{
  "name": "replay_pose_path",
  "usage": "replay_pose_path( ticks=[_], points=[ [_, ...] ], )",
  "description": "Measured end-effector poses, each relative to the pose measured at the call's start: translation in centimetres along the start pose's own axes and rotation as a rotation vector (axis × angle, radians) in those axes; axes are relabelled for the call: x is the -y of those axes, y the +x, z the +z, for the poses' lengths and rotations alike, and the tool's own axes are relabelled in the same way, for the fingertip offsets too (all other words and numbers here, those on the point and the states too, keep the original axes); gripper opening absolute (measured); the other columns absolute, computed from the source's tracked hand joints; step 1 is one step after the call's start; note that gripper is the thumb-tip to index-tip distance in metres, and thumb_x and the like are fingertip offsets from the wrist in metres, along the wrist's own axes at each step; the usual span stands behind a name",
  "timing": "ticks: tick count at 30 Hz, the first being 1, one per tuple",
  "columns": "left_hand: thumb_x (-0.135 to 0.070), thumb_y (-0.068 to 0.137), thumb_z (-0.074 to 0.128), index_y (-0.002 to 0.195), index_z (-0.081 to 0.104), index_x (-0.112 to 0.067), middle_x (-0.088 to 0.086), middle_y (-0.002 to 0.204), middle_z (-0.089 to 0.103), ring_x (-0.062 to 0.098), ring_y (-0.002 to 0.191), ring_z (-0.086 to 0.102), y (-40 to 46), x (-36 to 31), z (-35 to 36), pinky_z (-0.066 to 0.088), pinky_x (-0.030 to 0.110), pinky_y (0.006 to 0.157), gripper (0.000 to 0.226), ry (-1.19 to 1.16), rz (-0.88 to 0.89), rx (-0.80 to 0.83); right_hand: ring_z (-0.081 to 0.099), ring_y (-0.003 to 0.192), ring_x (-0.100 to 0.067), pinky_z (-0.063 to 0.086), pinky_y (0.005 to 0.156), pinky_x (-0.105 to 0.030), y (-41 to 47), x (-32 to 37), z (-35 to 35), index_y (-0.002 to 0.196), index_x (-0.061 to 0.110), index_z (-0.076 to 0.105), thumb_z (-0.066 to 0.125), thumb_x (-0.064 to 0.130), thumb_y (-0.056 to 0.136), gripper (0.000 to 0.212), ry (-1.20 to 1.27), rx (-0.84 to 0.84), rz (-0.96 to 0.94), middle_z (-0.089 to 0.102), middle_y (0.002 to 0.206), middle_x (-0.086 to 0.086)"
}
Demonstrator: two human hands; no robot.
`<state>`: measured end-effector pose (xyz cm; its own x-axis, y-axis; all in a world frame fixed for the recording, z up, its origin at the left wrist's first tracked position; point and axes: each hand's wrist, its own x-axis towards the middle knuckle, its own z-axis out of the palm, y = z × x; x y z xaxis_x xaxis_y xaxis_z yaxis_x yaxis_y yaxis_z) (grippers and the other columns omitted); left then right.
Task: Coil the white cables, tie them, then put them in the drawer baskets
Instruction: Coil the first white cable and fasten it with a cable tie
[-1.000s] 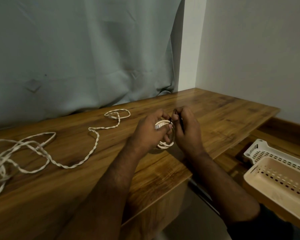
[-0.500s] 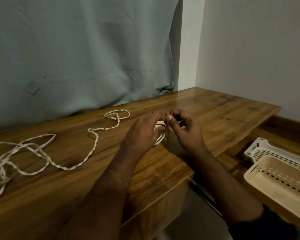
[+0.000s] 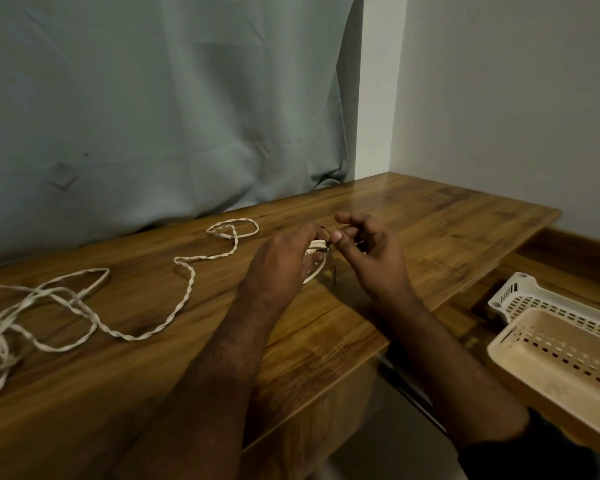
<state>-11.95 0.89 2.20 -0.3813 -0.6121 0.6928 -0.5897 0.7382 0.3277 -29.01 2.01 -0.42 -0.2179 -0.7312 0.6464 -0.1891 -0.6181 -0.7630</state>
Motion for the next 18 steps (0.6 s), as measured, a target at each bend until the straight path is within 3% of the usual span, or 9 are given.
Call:
replay_pose_path(
  ticks=[3,6,10,13,16,18],
  points=[
    [-0.022,0.092,0.074,0.109,0.06,-0.022,-0.002,0.1,0.071,0.017,0.091,0.065,0.1,0.0,0.2,0.052,0.038,0.076,0.022,-0.033,0.014,0.029,0.073,0.093,-0.025,0.059,0.086,-0.039,-0.1,0.2,-0.1,0.109,0.013,0.07,0.073,0.006,0.092,0.019,0.113,-0.021,0.044,0.074,0.096,-0.018],
    [-0.02,0.093,0.071,0.108,0.059,-0.022,-0.003,0.103,0.067,0.016,0.097,0.063,0.2,0.4,0.7,0.052,0.046,0.081,0.02,-0.086,0.04,0.045,0.073,0.091,-0.023,0.059,0.084,-0.035,-0.2,0.4,-0.2,0.102,0.015,0.073,0.073,0.004,0.091,0.015,0.151,-0.021,0.056,0.076,0.095,-0.011],
    [-0.033,0.091,0.073,0.107,0.058,-0.02,-0.006,0.104,0.065,0.014,0.1,0.06,0.0,0.0,0.9,0.051,0.043,0.083,0.025,-0.273,-0.003,0.071,0.072,0.09,-0.017,0.059,0.081,-0.03,-0.3,0.8,0.0,0.102,0.009,0.073,0.071,-0.001,0.092,0.014,0.192,-0.041,0.062,0.076,0.094,-0.008],
    [-0.045,0.1,0.053,0.102,0.056,-0.019,-0.007,0.097,0.062,0.013,0.094,0.059,-0.2,-0.6,1.0,0.05,0.046,0.084,0.027,-0.308,-0.017,0.048,0.073,0.092,-0.013,0.058,0.081,-0.025,-0.4,0.9,-0.1,0.104,0.009,0.073,0.069,-0.001,0.093,0.015,0.182,-0.035,0.063,0.077,0.095,-0.003],
    [-0.027,0.101,0.056,0.104,0.055,-0.025,-0.011,0.102,0.063,0.011,0.097,0.06,-0.1,-0.2,1.4,0.049,0.057,0.092,0.004,-0.289,-0.076,0.045,0.074,0.092,-0.011,0.057,0.08,-0.022,-0.5,1.1,-0.1,0.105,0.01,0.073,0.069,-0.001,0.094,0.016,0.16,-0.033,0.056,0.078,0.095,0.001],
    [-0.02,0.099,0.062,0.109,0.055,-0.025,-0.011,0.102,0.062,0.009,0.095,0.06,-0.2,-0.2,1.7,0.052,0.054,0.092,0.014,-0.311,-0.127,0.077,0.074,0.089,-0.01,0.057,0.076,-0.02,-0.6,1.2,0.0,0.107,0.005,0.072,0.067,-0.002,0.094,0.015,0.18,-0.033,0.067,0.078,0.094,-0.001]
  ],
)
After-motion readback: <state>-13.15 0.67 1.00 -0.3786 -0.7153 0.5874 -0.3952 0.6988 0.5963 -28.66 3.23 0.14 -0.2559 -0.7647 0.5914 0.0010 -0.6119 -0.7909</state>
